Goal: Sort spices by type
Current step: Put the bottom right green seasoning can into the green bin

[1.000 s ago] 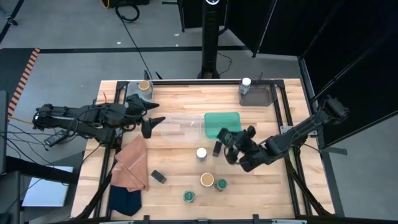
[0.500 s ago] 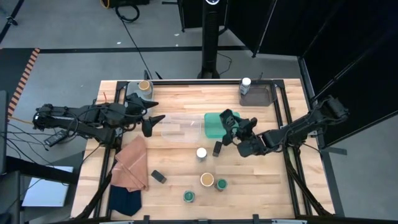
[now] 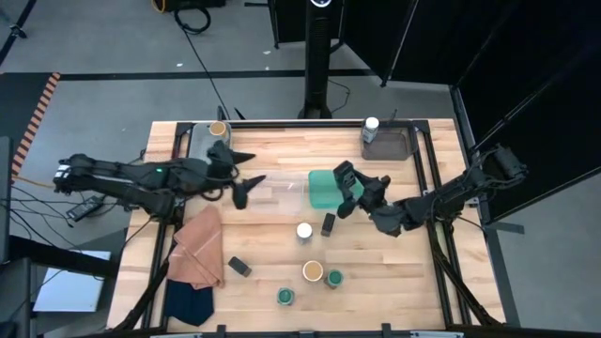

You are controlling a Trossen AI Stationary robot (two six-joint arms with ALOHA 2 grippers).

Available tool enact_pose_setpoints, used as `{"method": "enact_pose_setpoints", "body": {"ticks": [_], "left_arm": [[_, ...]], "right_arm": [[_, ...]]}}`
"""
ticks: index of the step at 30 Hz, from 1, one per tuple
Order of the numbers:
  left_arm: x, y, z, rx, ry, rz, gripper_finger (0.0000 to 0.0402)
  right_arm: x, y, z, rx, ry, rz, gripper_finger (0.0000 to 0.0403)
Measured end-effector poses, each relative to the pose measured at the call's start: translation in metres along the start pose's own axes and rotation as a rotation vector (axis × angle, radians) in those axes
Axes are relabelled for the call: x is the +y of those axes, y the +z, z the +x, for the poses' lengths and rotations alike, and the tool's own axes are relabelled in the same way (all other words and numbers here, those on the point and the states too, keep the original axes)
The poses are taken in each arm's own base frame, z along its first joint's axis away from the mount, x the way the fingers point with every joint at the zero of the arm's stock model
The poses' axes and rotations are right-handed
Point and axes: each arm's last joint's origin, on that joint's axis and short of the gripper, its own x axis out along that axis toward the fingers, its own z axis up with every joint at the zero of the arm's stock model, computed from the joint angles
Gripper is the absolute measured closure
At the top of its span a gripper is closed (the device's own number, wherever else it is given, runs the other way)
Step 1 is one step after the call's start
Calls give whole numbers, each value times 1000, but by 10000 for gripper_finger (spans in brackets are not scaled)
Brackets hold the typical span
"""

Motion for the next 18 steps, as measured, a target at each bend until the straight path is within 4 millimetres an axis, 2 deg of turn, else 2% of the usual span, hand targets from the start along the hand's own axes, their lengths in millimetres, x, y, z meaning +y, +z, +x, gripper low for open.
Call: {"method": "enact_pose_setpoints", "body": {"ticks": [4, 8, 11, 15, 18], "left_arm": [[-8, -2, 33, -22, -122, 17, 63], [-4, -11, 69, 10, -262, -50, 63], [2, -8, 88, -26, -376, -122, 63], [17, 6, 103, 5, -508, -294, 63], [31, 17, 115, 103, -618, -490, 62]], "right_arm": [[6, 14, -3, -49, 52, 1, 125], [8, 23, -6, -86, 77, -7, 125], [9, 24, -8, -90, 84, -28, 123], [10, 23, -9, -88, 92, -40, 124], [10, 23, -9, -90, 106, -78, 124]]}}
